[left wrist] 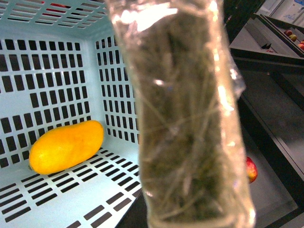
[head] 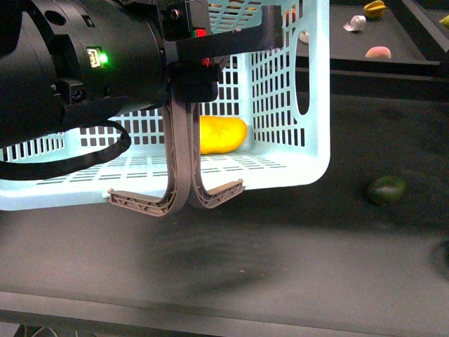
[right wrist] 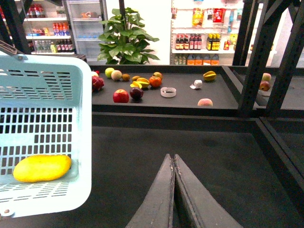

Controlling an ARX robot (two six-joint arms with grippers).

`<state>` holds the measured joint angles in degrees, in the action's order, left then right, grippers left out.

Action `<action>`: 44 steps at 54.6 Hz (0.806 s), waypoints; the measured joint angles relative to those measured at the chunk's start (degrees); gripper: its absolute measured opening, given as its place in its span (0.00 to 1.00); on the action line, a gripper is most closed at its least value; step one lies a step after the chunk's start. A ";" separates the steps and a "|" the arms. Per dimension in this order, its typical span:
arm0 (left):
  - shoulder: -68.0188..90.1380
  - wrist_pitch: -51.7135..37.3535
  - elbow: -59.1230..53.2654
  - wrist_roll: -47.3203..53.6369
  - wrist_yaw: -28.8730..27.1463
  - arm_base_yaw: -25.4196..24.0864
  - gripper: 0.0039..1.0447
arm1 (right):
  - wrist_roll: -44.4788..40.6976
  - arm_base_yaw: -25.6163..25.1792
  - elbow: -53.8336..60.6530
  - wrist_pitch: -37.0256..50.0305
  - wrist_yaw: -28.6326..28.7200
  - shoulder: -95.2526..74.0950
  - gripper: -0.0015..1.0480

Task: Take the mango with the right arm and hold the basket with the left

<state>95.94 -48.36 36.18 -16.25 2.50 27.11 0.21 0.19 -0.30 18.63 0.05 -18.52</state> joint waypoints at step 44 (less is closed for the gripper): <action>0.00 0.00 -0.02 0.07 -0.02 0.02 0.04 | -0.02 -0.07 -0.04 -18.49 0.04 18.21 0.02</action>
<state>95.94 -48.36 36.16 -16.19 2.48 27.14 0.19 0.12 -0.34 0.14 0.10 -0.32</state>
